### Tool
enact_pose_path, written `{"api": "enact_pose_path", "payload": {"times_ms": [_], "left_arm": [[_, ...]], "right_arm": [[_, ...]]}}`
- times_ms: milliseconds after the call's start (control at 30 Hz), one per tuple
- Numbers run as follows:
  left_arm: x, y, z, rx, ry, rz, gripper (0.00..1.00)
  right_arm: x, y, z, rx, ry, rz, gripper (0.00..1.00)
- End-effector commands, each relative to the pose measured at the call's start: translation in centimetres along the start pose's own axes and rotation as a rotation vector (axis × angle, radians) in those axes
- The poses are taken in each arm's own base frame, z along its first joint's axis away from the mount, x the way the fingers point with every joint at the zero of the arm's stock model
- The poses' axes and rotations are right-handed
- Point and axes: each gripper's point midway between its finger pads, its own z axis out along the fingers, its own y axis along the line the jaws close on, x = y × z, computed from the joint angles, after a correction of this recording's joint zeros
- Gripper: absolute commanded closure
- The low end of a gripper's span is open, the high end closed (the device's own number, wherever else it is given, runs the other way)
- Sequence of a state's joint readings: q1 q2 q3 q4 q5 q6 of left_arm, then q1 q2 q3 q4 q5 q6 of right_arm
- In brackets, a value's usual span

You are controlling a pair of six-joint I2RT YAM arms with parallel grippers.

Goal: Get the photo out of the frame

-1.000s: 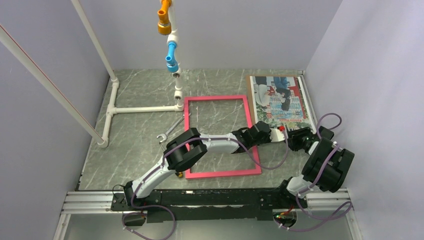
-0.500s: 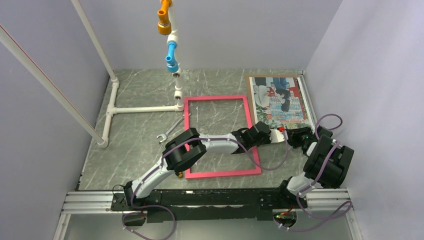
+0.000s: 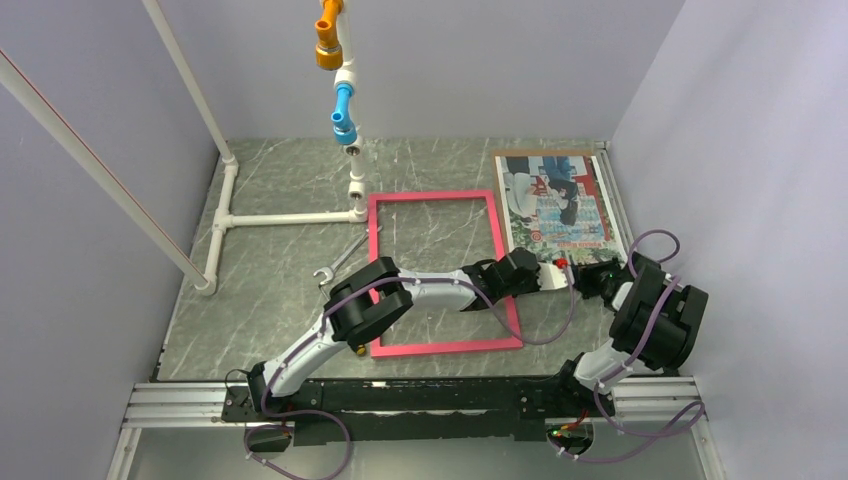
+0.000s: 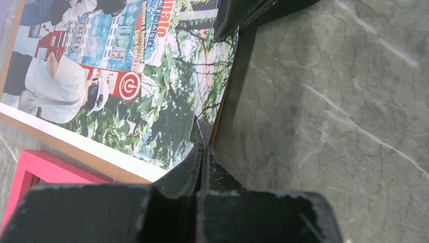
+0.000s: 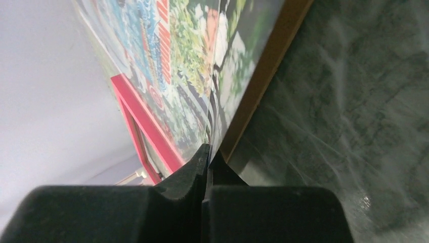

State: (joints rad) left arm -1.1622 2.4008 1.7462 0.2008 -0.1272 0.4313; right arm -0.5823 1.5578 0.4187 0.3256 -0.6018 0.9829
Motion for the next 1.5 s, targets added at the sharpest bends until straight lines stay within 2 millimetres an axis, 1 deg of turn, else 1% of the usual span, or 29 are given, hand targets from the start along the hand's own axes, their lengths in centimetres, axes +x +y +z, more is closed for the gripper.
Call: {"api": "enact_pose_path", "payload": {"times_ms": [0, 67, 100, 133, 167, 233, 300, 367, 400, 500, 567, 633, 733, 767, 867, 967, 1067, 1133, 1200, 1333, 1467], "left_arm": [[-4.9, 1.4, -2.2, -0.008, -0.104, -0.024, 0.93], [-5.1, 1.3, -2.8, 0.011, -0.106, -0.029, 0.81], [-5.6, 1.4, -3.5, 0.016, -0.116, -0.033, 0.74], [-5.5, 1.4, -3.8, 0.023, -0.113, -0.042, 0.68], [-6.1, 1.6, -4.6, 0.033, -0.120, -0.058, 0.64], [-6.8, 1.8, -6.1, 0.064, -0.130, -0.106, 0.60], [-7.4, 1.7, -7.9, 0.109, -0.146, -0.165, 0.58], [-8.3, 1.6, -10.2, 0.172, -0.172, -0.258, 0.57], [-8.8, 1.8, -11.4, 0.194, -0.188, -0.302, 0.57], [-9.4, 2.6, -15.0, 0.259, -0.211, -0.473, 0.56], [-9.8, 3.0, -17.5, 0.297, -0.219, -0.542, 0.56], [-9.8, 3.4, -20.0, 0.309, -0.208, -0.580, 0.55], [-8.9, 4.5, -23.3, 0.339, -0.139, -0.657, 0.55], [-8.9, 5.0, -24.7, 0.340, -0.130, -0.676, 0.55], [-8.4, 6.7, -28.0, 0.307, -0.085, -0.703, 0.54], [-9.6, 8.5, -31.4, 0.267, -0.125, -0.688, 0.54], [-11.2, 9.8, -34.0, 0.243, -0.183, -0.666, 0.53], [-11.8, 10.3, -35.3, 0.240, -0.203, -0.652, 0.53], [-11.8, 10.8, -36.0, 0.223, -0.201, -0.639, 0.53], [-11.3, 11.3, -36.6, 0.199, -0.206, -0.641, 0.53], [-10.6, 10.9, -36.6, 0.201, -0.208, -0.643, 0.53]], "right_arm": [[-1.2, 0.5, -0.3, 0.056, -0.040, -0.039, 1.00], [-1.8, 0.2, -0.9, 0.119, -0.069, -0.045, 1.00], [-2.1, -0.1, -1.2, 0.158, -0.088, -0.044, 1.00], [-2.5, 0.2, -1.5, 0.174, -0.100, -0.053, 1.00], [-2.6, 0.1, -1.7, 0.195, -0.095, -0.054, 1.00], [-2.8, 0.1, -1.9, 0.232, -0.089, -0.056, 1.00], [-2.8, 0.5, -2.0, 0.243, -0.073, -0.062, 1.00], [-2.5, 0.8, -2.1, 0.259, -0.054, -0.072, 1.00], [-2.5, 0.9, -2.2, 0.270, -0.048, -0.072, 1.00], [-2.3, 1.2, -2.6, 0.300, -0.048, -0.084, 1.00], [-2.1, 1.6, -2.9, 0.302, -0.051, -0.092, 1.00], [-1.8, 2.0, -3.2, 0.299, -0.055, -0.103, 1.00], [-1.4, 2.1, -3.6, 0.327, -0.067, -0.115, 1.00], [-1.4, 2.3, -3.8, 0.335, -0.072, -0.121, 1.00], [-1.4, 2.5, -4.7, 0.388, -0.082, -0.127, 1.00], [-1.7, 3.2, -6.2, 0.429, -0.117, -0.141, 1.00], [-2.3, 4.2, -7.5, 0.437, -0.162, -0.167, 1.00], [-2.4, 4.4, -8.3, 0.459, -0.172, -0.180, 1.00], [-2.2, 4.7, -9.0, 0.468, -0.162, -0.194, 1.00], [-1.8, 5.9, -10.4, 0.464, -0.170, -0.236, 1.00], [-1.5, 7.4, -12.4, 0.459, -0.191, -0.289, 1.00]]}}
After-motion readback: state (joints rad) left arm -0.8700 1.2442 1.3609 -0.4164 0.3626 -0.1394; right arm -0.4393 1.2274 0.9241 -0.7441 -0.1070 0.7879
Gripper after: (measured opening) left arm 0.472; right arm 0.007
